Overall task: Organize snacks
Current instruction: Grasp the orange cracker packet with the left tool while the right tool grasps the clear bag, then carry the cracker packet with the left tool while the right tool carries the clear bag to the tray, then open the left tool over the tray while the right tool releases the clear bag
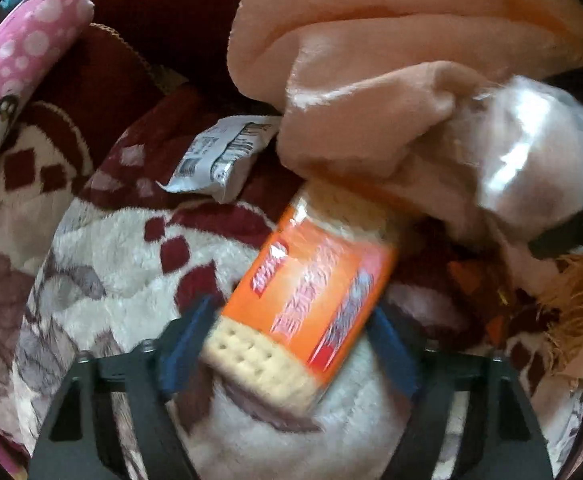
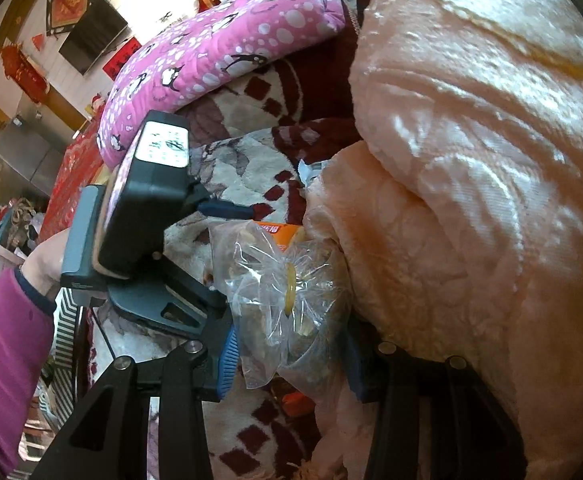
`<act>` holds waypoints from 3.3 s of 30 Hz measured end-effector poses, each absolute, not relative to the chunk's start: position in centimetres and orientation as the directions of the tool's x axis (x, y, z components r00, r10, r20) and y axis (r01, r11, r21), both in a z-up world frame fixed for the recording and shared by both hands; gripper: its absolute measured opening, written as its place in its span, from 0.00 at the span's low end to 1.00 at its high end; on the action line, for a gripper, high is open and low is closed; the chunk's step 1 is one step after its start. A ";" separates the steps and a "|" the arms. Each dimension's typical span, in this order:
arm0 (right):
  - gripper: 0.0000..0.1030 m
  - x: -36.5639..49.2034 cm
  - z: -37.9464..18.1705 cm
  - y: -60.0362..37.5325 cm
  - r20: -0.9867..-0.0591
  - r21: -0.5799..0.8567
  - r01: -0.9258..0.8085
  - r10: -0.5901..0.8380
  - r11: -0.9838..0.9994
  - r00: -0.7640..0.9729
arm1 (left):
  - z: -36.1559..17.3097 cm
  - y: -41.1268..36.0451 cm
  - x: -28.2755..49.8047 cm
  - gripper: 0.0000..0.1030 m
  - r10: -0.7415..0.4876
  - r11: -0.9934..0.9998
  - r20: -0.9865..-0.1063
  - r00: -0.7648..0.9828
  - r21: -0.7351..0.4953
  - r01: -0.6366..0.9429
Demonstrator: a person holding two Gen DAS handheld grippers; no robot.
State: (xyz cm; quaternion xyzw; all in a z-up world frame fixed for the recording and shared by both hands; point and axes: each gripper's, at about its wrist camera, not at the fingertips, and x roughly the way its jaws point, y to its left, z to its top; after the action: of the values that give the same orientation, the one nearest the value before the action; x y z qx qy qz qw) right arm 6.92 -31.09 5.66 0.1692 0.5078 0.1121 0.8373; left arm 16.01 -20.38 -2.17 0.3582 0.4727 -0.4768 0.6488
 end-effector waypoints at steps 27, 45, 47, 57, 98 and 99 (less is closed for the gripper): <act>0.45 1.2 7.7 -16.5 -0.796 0.376 -0.299 0.471 0.877 0.381 | 9.7 2.1 -1.6 0.52 -0.117 0.954 -0.858 0.501 0.043 0.296; 0.45 -2.4 9.5 -2.8 -0.799 0.340 -0.539 0.539 0.770 0.266 | 12.2 14.8 -8.0 0.52 0.082 0.997 -0.810 0.581 0.067 -0.047; 0.45 -2.6 9.7 -1.7 -0.799 0.336 -0.557 0.543 0.760 0.259 | 12.4 16.0 -8.3 0.52 0.093 0.995 -0.806 0.585 0.062 -0.073; 0.45 -3.0 10.8 3.9 -0.810 0.285 -0.649 0.539 0.705 0.230 | 12.6 21.2 -9.7 0.52 0.146 0.981 -0.798 0.585 0.043 -0.187; 0.64 -2.1 8.6 16.0 -0.836 0.252 -0.767 0.533 0.590 0.135 | 11.0 28.2 -11.6 0.69 0.255 0.925 -0.805 0.535 0.042 -0.377; 0.64 -2.3 9.0 15.4 -0.829 0.258 -0.763 0.541 0.592 0.139 | 11.2 28.0 -11.7 0.71 0.252 0.926 -0.804 0.538 0.039 -0.377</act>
State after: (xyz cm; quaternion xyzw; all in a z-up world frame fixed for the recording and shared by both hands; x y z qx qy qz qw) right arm -2.28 15.37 8.98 -0.1135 0.4893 0.4370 0.7461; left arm -11.67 27.97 11.21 -0.0696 0.4458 0.1799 0.8741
